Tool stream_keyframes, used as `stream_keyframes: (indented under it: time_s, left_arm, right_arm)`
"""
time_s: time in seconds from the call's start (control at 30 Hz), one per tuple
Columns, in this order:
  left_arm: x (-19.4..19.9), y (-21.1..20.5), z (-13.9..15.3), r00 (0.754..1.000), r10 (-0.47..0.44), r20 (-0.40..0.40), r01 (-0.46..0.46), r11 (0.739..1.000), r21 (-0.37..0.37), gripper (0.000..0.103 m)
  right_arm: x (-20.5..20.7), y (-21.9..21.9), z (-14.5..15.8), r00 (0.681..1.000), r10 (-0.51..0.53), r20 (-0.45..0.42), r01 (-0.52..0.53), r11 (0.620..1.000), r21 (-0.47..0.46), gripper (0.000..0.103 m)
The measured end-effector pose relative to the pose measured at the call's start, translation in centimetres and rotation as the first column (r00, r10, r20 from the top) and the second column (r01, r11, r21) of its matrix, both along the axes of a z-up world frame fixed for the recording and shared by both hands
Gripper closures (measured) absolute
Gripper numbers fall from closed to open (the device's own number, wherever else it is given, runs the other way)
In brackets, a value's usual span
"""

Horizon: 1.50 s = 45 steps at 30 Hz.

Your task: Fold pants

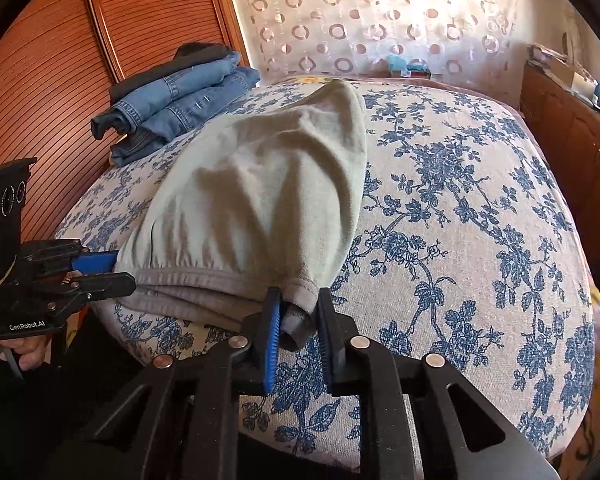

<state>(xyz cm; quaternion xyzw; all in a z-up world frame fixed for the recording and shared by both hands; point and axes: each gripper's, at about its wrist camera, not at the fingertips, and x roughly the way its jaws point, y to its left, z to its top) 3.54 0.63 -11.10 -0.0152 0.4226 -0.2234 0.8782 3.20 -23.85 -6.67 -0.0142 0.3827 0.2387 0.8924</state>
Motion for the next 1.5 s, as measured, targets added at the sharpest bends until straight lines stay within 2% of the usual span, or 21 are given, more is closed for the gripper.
stream_keyframes:
  time_s: [0.17, 0.37, 0.43, 0.5, 0.53, 0.8, 0.93, 1.2, 1.5]
  left_arm:
    - [-0.1, 0.0, 0.0, 1.0, 0.0, -0.004, 0.0, 1.0, -0.002, 0.072]
    - [0.2, 0.5, 0.0, 1.0, 0.014, -0.019, -0.014, 0.999, -0.042, 0.072]
    - [0.2, 0.4, 0.0, 1.0, 0.015, -0.015, -0.016, 0.999, -0.043, 0.078]
    - [0.2, 0.3, 0.1, 1.0, 0.016, -0.002, -0.016, 0.999, -0.037, 0.091]
    - [0.1, 0.3, 0.2, 1.0, 0.017, 0.004, -0.017, 0.999, -0.039, 0.092]
    - [-1.3, 1.9, 2.2, 0.999, 0.026, 0.037, -0.024, 0.998, -0.06, 0.093]
    - [-0.9, 3.1, 3.5, 0.997, 0.047, 0.06, -0.042, 0.996, -0.084, 0.093]
    - [3.5, 3.6, 5.7, 0.991, 0.076, 0.115, -0.067, 0.994, -0.081, 0.093]
    - [9.6, 4.5, 5.7, 0.987, 0.117, 0.11, -0.112, 0.992, -0.058, 0.093]
  right_arm:
    - [-0.3, 0.1, 0.0, 1.0, -0.004, -0.004, 0.004, 1.0, -0.001, 0.088]
    - [-0.4, 0.4, 0.0, 1.0, -0.003, 0.002, 0.003, 1.0, -0.017, 0.088]
    - [-0.3, 0.4, 0.0, 1.0, -0.001, 0.001, 0.001, 1.0, -0.016, 0.088]
    - [-0.4, 0.3, 0.0, 1.0, 0.0, -0.001, 0.0, 1.0, -0.016, 0.088]
    - [-0.4, 0.4, 0.0, 1.0, 0.003, -0.002, -0.003, 1.0, -0.013, 0.088]
    - [-2.0, 0.6, 1.4, 0.998, 0.066, -0.005, -0.065, 0.998, 0.026, 0.09]
    - [-2.0, 0.8, 3.1, 0.996, 0.089, 0.031, -0.091, 0.995, 0.044, 0.091]
    - [2.2, 1.1, 7.0, 0.991, 0.058, 0.124, -0.065, 0.996, 0.055, 0.091]
    - [8.4, 2.8, 7.2, 0.994, 0.02, 0.109, -0.026, 0.998, 0.054, 0.091]
